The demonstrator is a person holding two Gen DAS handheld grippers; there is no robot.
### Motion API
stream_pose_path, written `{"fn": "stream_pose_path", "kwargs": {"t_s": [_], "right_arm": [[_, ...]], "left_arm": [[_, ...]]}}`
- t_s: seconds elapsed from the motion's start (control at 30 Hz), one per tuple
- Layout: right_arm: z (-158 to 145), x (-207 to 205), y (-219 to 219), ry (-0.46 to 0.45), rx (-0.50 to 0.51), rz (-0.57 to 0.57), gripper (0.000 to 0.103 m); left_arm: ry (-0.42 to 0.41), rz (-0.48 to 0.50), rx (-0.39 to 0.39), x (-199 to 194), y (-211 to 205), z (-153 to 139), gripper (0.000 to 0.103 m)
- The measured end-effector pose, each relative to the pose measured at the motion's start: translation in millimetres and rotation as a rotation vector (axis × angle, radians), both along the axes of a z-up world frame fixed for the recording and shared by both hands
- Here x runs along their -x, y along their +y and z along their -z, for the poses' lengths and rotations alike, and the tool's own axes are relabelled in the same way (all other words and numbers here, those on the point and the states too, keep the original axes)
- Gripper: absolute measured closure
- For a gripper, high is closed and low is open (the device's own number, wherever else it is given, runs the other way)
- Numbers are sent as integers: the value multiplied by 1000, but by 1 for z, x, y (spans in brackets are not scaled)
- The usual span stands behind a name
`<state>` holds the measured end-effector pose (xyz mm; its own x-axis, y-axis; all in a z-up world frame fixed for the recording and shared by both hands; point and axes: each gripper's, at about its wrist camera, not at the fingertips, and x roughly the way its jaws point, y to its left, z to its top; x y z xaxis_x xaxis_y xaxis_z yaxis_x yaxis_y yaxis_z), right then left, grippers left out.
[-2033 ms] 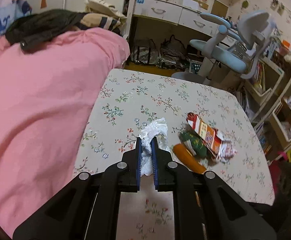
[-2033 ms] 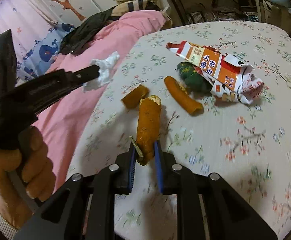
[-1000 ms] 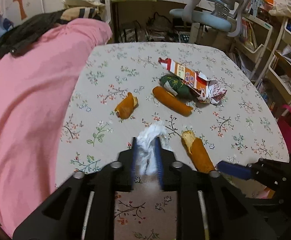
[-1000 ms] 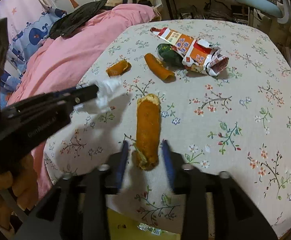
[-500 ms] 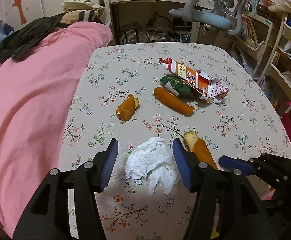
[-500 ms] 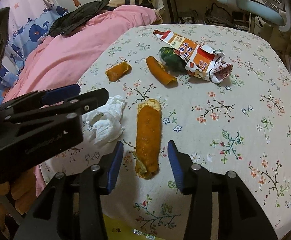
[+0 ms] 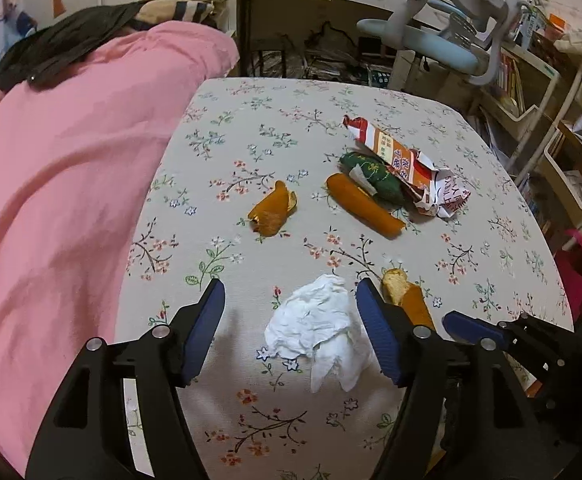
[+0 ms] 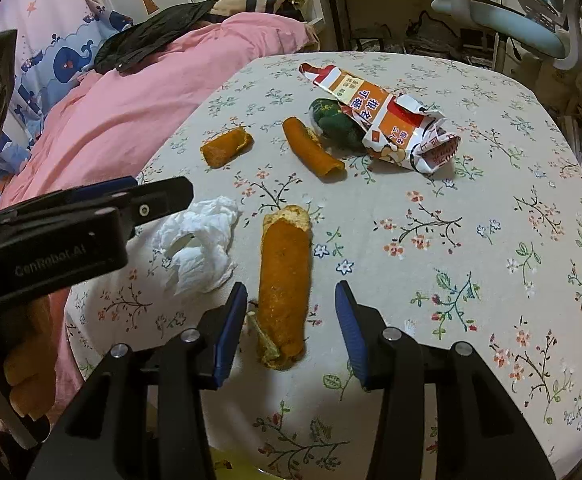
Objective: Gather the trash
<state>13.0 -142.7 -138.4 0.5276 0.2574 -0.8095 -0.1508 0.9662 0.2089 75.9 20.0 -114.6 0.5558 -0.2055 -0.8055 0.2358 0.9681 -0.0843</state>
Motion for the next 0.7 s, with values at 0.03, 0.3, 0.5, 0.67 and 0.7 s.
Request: {"fn": "stream_pose_path", "kwargs": {"t_s": [0.03, 0.3, 0.5, 0.67, 0.7], "right_arm": [[0, 0, 1, -1, 2, -2, 58], [0, -2, 2, -6, 42, -17, 79], [0, 0, -2, -3, 28, -18, 82], [1, 0, -11, 20, -51, 7, 82], [1, 1, -13, 24, -68, 12, 82]], "left_arm": [[7, 8, -1, 0, -1, 2, 38], [26, 79, -112, 3, -21, 19, 38], [61, 98, -98, -1, -19, 30, 56], [72, 132, -73, 2, -23, 28, 89], [71, 129, -73, 2, -22, 28, 90]]}}
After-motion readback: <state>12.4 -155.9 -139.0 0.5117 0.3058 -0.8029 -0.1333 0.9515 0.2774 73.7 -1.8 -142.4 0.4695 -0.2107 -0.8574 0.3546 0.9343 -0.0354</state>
